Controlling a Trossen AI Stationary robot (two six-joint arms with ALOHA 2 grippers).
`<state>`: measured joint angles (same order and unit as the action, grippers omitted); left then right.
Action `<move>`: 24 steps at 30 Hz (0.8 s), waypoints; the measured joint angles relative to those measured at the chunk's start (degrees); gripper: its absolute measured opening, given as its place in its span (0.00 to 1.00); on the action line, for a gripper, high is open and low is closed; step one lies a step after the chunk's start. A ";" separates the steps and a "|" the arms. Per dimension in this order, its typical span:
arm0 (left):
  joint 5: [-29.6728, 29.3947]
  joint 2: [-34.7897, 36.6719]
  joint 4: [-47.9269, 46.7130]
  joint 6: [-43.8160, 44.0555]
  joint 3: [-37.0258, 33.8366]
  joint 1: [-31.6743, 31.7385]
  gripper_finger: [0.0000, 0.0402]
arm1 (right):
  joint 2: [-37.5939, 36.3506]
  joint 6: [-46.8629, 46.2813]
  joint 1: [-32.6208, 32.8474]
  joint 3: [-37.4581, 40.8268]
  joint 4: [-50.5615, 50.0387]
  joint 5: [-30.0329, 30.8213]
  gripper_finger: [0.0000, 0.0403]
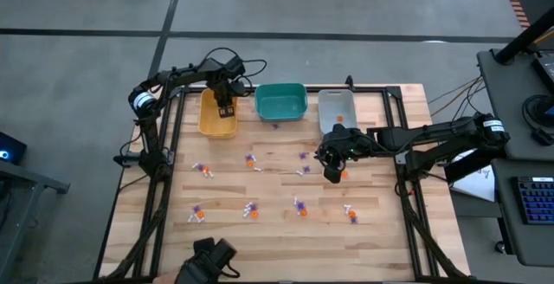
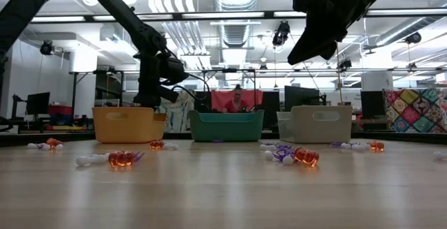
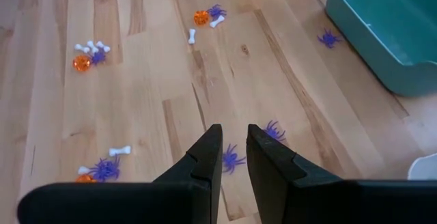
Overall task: Sort Halloween decoration
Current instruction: Put the white bone toy into the yellow bin, then put the violet spider toy into the green bin
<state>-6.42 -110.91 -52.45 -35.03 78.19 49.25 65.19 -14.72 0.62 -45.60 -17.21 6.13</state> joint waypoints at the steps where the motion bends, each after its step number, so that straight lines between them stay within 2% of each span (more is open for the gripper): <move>1: 0.00 0.00 0.01 0.04 0.00 0.00 0.10 | 0.00 -0.29 0.00 0.00 0.00 -0.02 0.14; 8: -0.40 0.02 -0.04 0.32 0.00 0.00 0.18 | 0.00 -0.33 0.00 0.00 0.00 -0.02 0.14; 12: -3.91 0.97 -2.25 2.66 0.00 -0.02 0.18 | 0.00 -1.70 -0.03 0.00 0.83 0.13 0.14; 16: -4.54 3.50 -4.43 5.89 0.00 -0.06 0.15 | 0.00 -2.35 -0.15 0.02 5.24 4.23 0.14; 19: -1.59 6.21 -4.36 9.08 0.00 -0.13 0.12 | 0.60 -2.04 -0.20 0.02 9.09 5.89 0.14; 24: 9.04 11.46 -3.05 13.59 -0.02 -0.57 0.09 | 3.62 -1.16 -0.77 0.02 14.70 5.90 0.14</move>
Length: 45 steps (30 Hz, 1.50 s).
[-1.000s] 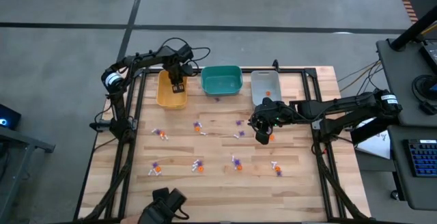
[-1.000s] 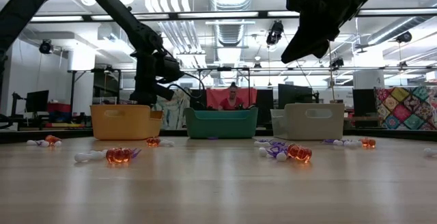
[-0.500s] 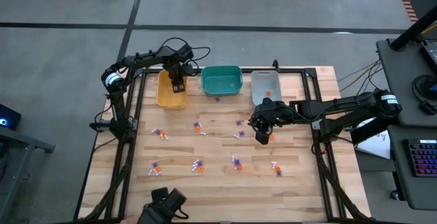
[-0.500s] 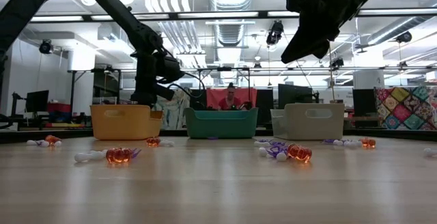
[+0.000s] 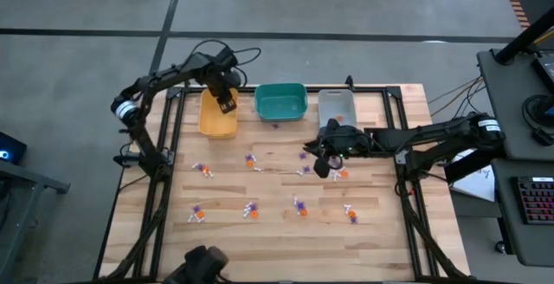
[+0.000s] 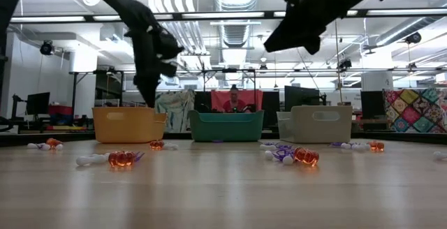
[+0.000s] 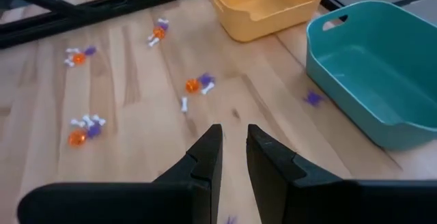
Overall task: Sort Halloween decoration
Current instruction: Put the violet spider toy into the green bin
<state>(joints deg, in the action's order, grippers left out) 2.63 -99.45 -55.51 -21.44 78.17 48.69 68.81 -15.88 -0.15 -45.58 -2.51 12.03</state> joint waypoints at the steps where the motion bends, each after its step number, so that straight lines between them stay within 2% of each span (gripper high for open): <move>1: 1.26 1.16 0.16 0.53 0.00 -0.36 0.09 | 0.87 0.02 -0.35 0.00 1.30 0.00 0.14; 8: 1.85 9.47 2.27 4.64 -0.18 -4.66 0.09 | 6.56 0.04 -3.33 -0.67 5.84 0.07 0.14; 12: 2.07 14.65 6.37 6.38 -3.16 -8.24 0.09 | 10.10 1.72 -4.89 -3.25 6.35 0.21 0.14; 23: 2.17 32.57 31.17 19.77 -25.73 -20.39 0.09 | 23.20 10.23 -7.84 -11.69 8.07 0.55 0.14; 28: 1.82 38.51 40.96 24.62 -33.57 -24.29 0.09 | 28.97 13.86 -8.61 -15.46 7.98 4.25 0.14; 39: 1.06 43.87 56.34 30.06 -44.88 -25.77 0.09 | 38.39 22.60 -9.63 -21.35 7.81 6.93 0.14; 43: 1.06 44.25 59.17 31.16 -46.92 -25.77 0.09 | 39.27 26.24 -9.66 -21.19 7.49 12.97 0.14; 45: 1.03 44.25 59.19 31.22 -47.17 -25.79 0.09 | 39.27 28.08 -9.78 -21.11 7.68 13.83 0.14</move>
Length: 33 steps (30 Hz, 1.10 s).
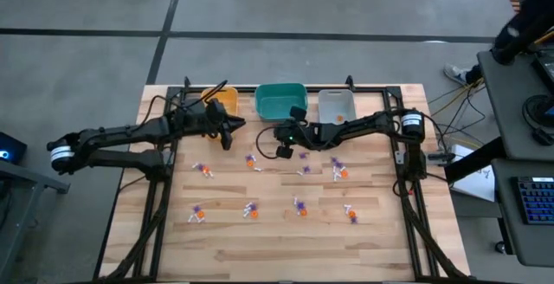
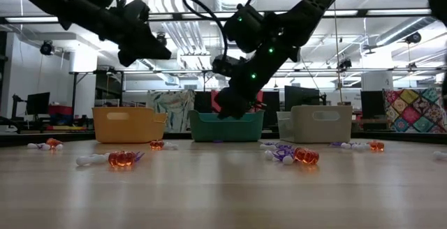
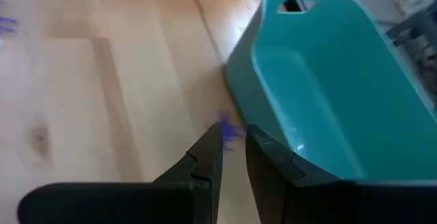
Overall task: Sort Halloween decoration
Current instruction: Put the violet spider toy into the green bin
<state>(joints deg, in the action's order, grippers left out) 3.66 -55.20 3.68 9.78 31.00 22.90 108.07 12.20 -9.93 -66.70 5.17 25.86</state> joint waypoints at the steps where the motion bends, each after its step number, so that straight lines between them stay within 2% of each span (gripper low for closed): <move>1: 0.00 0.00 0.20 0.00 0.00 0.00 0.09 | 0.00 0.80 -0.07 0.00 0.09 -0.08 0.14; 11: -0.11 0.02 0.92 -1.62 0.09 0.00 0.09 | 0.05 -0.87 -0.62 0.90 1.43 -3.65 0.14; 19: -0.11 0.02 1.62 -1.99 0.11 0.00 0.09 | 3.76 -1.68 -0.87 1.90 7.42 -3.42 0.14; 24: -0.11 0.00 1.75 -1.99 0.11 0.01 0.09 | 6.31 -2.12 -0.99 0.45 7.60 -0.56 0.13; 33: -0.11 0.00 1.92 -2.01 0.11 0.01 0.09 | 6.45 -3.29 -2.18 -0.02 7.59 -0.39 0.07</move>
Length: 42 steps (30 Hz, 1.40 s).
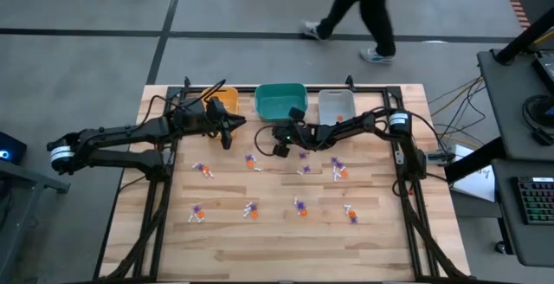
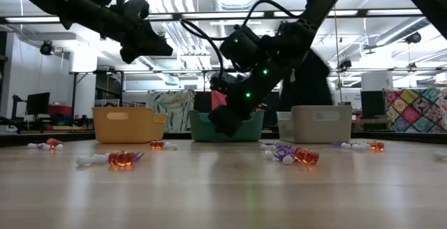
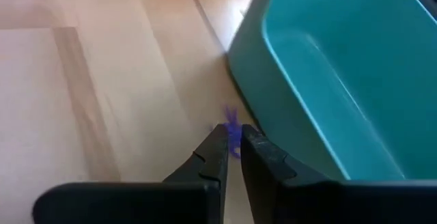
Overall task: Sort Halloween decoration
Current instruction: Put the violet spider toy into the green bin
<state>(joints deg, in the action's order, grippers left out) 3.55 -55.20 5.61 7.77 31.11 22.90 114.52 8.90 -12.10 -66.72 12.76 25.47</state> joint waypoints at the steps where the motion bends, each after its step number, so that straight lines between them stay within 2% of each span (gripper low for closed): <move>1: 0.01 0.00 0.00 0.00 0.00 0.01 0.09 | 0.00 -0.06 -0.22 0.00 0.01 -0.30 0.07; 22: 0.02 -0.02 1.28 -1.07 0.02 0.01 0.09 | 2.58 -3.01 -1.33 -0.33 0.93 -3.53 0.06; 42: 0.04 -0.04 1.31 -1.07 0.02 0.01 0.09 | 2.16 -2.71 -1.31 -3.26 -0.47 -3.46 0.06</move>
<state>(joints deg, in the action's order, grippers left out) 3.60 -55.24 6.92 6.70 31.14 22.92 116.68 6.19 -13.41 -69.98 12.29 22.01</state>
